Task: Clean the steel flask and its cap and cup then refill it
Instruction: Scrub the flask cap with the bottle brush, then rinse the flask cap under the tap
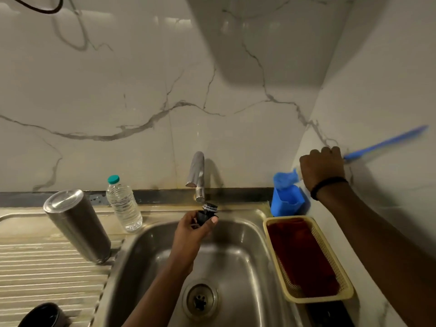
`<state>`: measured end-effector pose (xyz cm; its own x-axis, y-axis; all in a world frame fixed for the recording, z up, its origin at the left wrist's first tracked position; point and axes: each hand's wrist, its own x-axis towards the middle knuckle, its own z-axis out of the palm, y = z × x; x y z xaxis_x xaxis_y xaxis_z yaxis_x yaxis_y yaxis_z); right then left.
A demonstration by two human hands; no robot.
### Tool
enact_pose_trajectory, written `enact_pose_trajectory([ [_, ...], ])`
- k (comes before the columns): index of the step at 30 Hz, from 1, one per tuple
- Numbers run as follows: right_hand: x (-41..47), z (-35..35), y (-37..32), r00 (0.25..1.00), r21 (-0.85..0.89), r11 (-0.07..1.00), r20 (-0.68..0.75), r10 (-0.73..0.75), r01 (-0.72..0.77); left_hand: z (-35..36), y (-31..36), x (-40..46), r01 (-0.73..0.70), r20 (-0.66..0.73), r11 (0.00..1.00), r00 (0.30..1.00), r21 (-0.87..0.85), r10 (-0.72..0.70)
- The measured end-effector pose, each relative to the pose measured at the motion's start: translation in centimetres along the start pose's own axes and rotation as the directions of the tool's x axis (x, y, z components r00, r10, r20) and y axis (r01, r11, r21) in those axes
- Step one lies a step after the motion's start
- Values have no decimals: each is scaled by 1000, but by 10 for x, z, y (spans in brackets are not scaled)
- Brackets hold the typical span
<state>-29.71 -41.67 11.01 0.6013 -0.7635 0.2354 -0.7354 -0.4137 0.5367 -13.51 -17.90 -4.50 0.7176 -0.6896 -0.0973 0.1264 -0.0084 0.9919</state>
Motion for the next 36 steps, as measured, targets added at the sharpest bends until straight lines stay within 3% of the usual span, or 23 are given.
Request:
enact_pose_trajectory([
  [5, 20, 25, -11, 994, -182, 982, 106, -39, 58, -6, -1, -2, 7, -9, 1000, 1000, 12, -7],
  [12, 36, 64, -30, 981, -208, 960, 93, -170, 186, -14, -2, -2, 28, -39, 999, 999, 18, -28],
  [17, 41, 74, -39, 952, 18, 954, -75, -298, 300, -15, -4, -3, 45, -54, 999, 998, 3, -45],
  [25, 29, 72, -75, 956, 398, 877, -220, -194, 270, -14, -2, -3, 68, -61, 996, 996, -60, -72],
  [28, 21, 70, -96, 963, 609, 754, -240, -120, 246, -18, -1, -1, 56, -72, 995, 995, -85, -62],
  [31, 14, 66, -128, 986, 868, 472, -103, -129, 153, -20, 3, 1, 58, -38, 990, 997, -128, -64],
  [33, 12, 63, -153, 982, 942, 327, -10, -186, 71, -20, 7, 2, 64, -39, 987, 997, -145, -70],
  [36, 14, 59, -188, 956, 973, 229, 91, -280, -25, -18, 12, 6, 89, -63, 975, 993, -204, -104],
])
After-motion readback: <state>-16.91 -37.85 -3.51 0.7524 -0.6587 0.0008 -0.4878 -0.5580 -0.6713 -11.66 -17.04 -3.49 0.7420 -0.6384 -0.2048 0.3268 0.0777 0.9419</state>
